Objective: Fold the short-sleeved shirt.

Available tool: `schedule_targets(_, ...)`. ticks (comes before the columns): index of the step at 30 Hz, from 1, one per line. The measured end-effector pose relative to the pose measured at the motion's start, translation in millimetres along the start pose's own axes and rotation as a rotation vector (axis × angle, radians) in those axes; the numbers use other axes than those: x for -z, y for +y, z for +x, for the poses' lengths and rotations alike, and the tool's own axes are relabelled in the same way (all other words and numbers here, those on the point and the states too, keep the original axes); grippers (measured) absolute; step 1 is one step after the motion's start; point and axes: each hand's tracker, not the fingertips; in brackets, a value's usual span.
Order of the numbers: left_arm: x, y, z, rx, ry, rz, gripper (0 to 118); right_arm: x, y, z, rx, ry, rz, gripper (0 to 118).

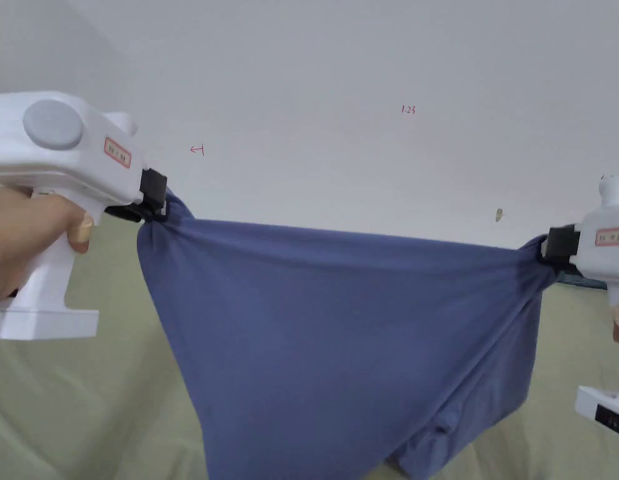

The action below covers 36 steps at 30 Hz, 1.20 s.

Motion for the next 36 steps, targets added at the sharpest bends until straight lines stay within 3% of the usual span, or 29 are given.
schedule_targets(8,8.2,41.9,0.3,-0.024,0.019,0.052,4,26.6,42.8,-10.4,-0.008,-0.031,0.056,2)
schedule_targets(18,29.5,24.9,-0.4,-0.024,0.041,0.025,4,55.0,15.7,-1.2,0.019,-0.032,-0.011,2)
schedule_targets(25,51.0,-54.6,-6.8,-0.120,0.038,-0.178,4,59.9,-60.0,12.1,-0.022,-0.057,-0.170,2)
schedule_targets(36,23.5,-235.7,-24.7,-0.210,-0.006,-0.335,4,0.9,-202.0,45.1,0.064,-0.050,-0.354,2)
